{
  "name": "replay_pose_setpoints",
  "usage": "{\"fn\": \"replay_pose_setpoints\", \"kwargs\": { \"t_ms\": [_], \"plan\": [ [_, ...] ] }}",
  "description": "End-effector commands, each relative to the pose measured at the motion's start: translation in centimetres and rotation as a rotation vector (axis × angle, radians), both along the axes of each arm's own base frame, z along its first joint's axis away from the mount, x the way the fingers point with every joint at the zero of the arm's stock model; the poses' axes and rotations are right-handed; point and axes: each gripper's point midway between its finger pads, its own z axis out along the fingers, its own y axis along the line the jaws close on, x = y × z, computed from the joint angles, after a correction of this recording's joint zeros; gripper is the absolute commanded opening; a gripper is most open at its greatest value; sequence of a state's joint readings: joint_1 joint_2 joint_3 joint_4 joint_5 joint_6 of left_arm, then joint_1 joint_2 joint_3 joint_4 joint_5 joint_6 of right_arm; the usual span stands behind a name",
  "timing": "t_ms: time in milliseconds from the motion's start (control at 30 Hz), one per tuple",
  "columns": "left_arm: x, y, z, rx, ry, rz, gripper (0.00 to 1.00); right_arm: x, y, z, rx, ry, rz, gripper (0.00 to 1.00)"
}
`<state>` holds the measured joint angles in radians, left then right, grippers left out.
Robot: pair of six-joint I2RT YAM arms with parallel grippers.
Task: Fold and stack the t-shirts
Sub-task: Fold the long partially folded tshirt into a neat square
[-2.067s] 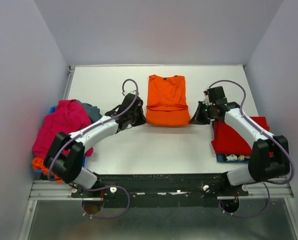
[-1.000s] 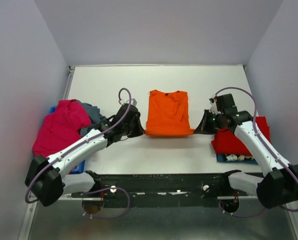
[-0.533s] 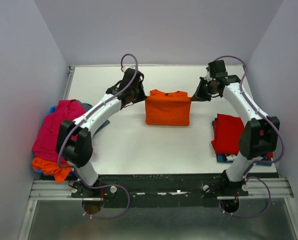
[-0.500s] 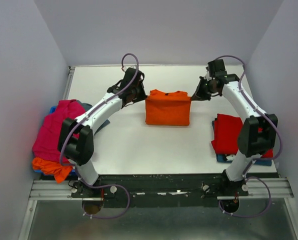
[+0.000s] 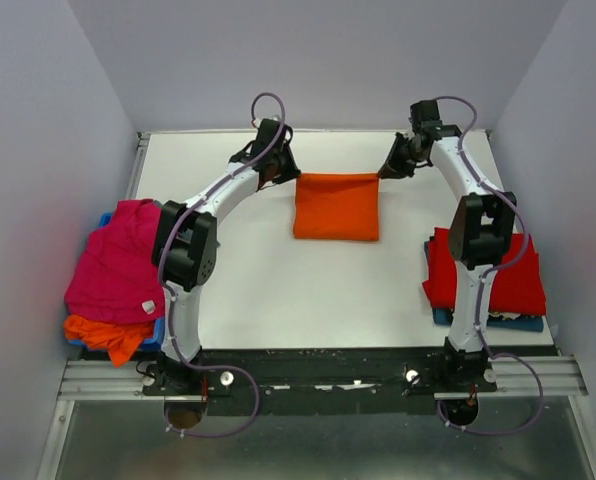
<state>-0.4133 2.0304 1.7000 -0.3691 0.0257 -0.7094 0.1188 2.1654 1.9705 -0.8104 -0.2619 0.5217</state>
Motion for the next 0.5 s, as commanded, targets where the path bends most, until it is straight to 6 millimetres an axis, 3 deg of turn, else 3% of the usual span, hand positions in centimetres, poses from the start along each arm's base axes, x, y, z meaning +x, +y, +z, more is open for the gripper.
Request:
{"fn": "replay_pose_setpoints", "kwargs": {
  "t_ms": [0, 33, 67, 100, 167, 200, 300, 467],
  "plan": [
    [3.1, -0.4, -1.3, -0.029, -0.025, -0.009, 0.62, 2.8, -1.2, -2.4, 0.024, 0.028, -0.042, 0.49],
    [3.4, 0.0, -1.4, -0.014, -0.018, 0.002, 0.73, 3.2, -1.2, -2.4, 0.02, 0.028, -0.035, 0.66],
    [3.7, 0.2, -1.6, 0.004, -0.021, 0.003, 0.81, 3.3, -1.3, -2.6, 0.008, 0.033, -0.031, 0.76],
    [3.8, 0.7, -1.7, 0.022, -0.023, 0.016, 0.86, 3.2, -1.4, -2.1, 0.002, 0.03, -0.024, 0.77],
    [3.5, 1.2, -1.6, 0.022, -0.042, 0.009, 0.86, 2.9, -1.5, -1.5, -0.003, -0.013, -0.016, 0.75],
    [3.1, 1.3, -1.9, 0.014, -0.051, 0.0, 0.85, 1.8, -1.6, -3.0, -0.003, -0.002, -0.017, 0.72],
    [2.3, 1.0, -2.7, -0.009, -0.055, -0.021, 0.8, 0.9, -1.5, -3.4, 0.011, -0.069, -0.01, 0.63],
    [2.2, 0.0, -6.2, -0.037, 0.007, -0.055, 0.69, 1.3, -0.5, -5.8, 0.008, -0.016, 0.025, 0.55]
  ]
}}
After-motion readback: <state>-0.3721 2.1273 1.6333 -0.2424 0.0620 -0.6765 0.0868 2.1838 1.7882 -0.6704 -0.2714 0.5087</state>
